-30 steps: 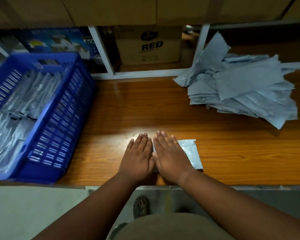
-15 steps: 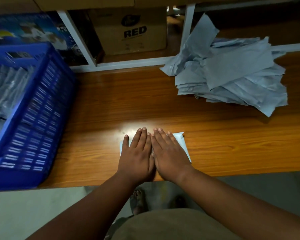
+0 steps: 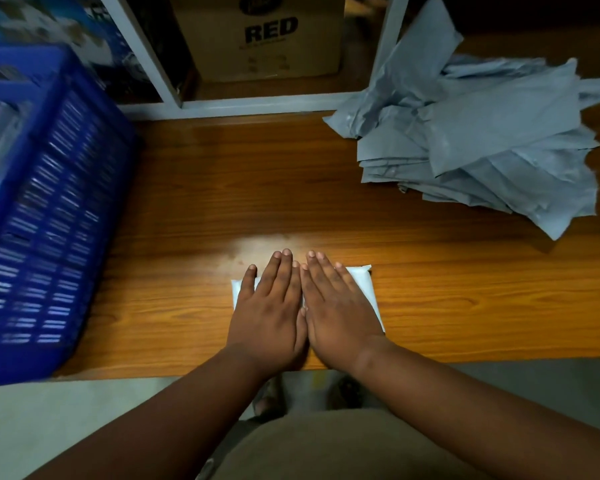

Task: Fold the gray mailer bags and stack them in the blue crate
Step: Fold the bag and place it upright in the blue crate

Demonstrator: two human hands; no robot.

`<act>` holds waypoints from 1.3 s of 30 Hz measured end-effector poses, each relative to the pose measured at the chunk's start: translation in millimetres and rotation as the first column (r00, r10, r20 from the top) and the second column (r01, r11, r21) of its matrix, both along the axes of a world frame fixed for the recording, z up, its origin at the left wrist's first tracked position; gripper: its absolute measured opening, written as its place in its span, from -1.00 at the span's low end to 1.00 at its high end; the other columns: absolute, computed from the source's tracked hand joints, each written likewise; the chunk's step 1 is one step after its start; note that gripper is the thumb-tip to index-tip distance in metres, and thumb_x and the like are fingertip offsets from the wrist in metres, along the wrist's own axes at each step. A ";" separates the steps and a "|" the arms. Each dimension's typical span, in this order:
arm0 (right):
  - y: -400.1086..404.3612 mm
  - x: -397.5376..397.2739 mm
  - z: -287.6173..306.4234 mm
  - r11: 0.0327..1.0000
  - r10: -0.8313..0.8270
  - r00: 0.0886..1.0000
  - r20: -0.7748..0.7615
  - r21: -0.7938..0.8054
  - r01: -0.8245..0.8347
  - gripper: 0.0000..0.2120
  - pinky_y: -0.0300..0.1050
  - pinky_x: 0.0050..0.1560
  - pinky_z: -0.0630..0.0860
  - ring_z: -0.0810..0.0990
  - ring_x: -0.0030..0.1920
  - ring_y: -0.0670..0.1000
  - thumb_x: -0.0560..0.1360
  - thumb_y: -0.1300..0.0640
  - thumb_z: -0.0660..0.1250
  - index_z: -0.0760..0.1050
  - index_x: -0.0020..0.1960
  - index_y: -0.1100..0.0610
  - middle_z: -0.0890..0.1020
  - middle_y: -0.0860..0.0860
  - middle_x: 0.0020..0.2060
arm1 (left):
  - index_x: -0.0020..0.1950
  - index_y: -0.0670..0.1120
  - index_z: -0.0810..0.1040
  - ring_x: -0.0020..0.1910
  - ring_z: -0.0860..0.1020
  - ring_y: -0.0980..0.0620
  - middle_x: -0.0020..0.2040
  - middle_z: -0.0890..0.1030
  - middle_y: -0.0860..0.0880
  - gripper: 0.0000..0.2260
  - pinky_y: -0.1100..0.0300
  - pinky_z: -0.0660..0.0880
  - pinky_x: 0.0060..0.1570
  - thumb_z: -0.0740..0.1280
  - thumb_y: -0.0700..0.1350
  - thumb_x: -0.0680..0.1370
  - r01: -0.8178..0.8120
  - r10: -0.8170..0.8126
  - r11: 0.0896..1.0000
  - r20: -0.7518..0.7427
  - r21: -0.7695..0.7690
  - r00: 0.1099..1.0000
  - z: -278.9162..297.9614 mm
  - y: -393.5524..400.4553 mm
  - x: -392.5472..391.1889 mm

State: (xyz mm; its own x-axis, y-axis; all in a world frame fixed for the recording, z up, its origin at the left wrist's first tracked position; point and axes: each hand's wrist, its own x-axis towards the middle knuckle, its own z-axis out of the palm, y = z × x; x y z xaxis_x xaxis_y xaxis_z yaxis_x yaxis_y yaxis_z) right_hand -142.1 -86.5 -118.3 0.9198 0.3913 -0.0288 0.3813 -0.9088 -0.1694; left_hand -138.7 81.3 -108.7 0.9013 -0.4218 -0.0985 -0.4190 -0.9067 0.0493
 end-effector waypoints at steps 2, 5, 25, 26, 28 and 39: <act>-0.2 0.5 0.1 1.000 0.000 1.000 -0.008 0.007 0.000 -0.36 0.15 0.70 -0.03 -0.01 0.72 0.15 0.69 0.00 0.05 0.12 0.71 0.23 0.09 0.19 0.71 | 0.73 -0.16 0.07 0.73 -0.08 -0.14 0.74 0.00 -0.20 -0.34 -0.31 0.05 0.60 0.02 0.12 0.68 0.000 0.000 1.000 -0.006 0.009 1.000 0.1 -0.5 -0.6; -0.5 -0.4 4.0 1.000 -0.003 0.999 -0.032 0.021 0.003 -0.36 0.16 0.70 -0.02 -0.03 0.72 0.14 0.69 -0.01 -0.02 0.11 0.71 0.23 0.08 0.19 0.71 | 0.74 -0.14 0.05 0.73 -0.12 -0.11 0.74 -0.03 -0.18 -0.34 -0.30 0.03 0.60 -0.02 0.14 0.68 -0.009 0.009 1.000 -0.003 0.021 1.000 2.8 -1.4 -1.5; -40.9 1.9 15.5 0.997 -0.003 0.999 -0.049 0.074 0.006 -0.40 0.07 0.69 -0.19 -0.08 0.73 0.10 0.76 -0.02 0.01 0.04 0.74 0.16 0.03 0.14 0.73 | 0.64 -0.21 0.33 0.67 0.22 -0.22 0.66 0.28 -0.25 -0.40 -0.28 0.22 0.57 0.10 0.09 0.67 0.017 -0.016 0.999 0.033 -0.039 0.999 -2.2 -35.8 2.1; -40.8 2.1 14.1 0.998 -0.005 0.999 -0.048 0.070 0.009 -0.39 0.08 0.69 -0.16 -0.07 0.73 0.10 0.75 -0.03 0.01 0.05 0.73 0.17 0.03 0.14 0.73 | 0.66 -0.20 0.31 0.68 0.19 -0.20 0.67 0.25 -0.23 -0.39 -0.29 0.20 0.57 0.09 0.09 0.67 0.013 -0.011 0.999 0.039 -0.038 0.999 -3.5 -35.5 2.0; -40.4 2.9 12.1 0.998 -0.008 0.998 -0.058 0.059 0.012 -0.38 0.08 0.70 -0.15 -0.09 0.73 0.09 0.75 -0.04 0.01 0.03 0.74 0.17 0.01 0.14 0.73 | 0.68 -0.18 0.28 0.70 0.14 -0.17 0.69 0.21 -0.21 -0.38 -0.34 0.17 0.56 0.09 0.10 0.67 -0.002 0.004 0.999 0.042 -0.040 0.999 -5.1 -35.0 3.1; -42.4 6.4 10.2 1.000 -0.013 0.996 -0.093 0.020 0.014 -0.36 0.07 0.69 -0.21 -0.23 0.72 0.07 0.76 -0.06 -0.01 -0.07 0.75 0.16 -0.13 0.12 0.73 | 0.75 -0.03 0.00 0.72 -0.21 -0.12 0.76 -0.08 -0.06 -0.33 -0.48 -0.01 0.52 -0.01 0.20 0.68 -0.046 0.048 0.998 -0.040 0.043 0.998 2.5 -32.6 5.6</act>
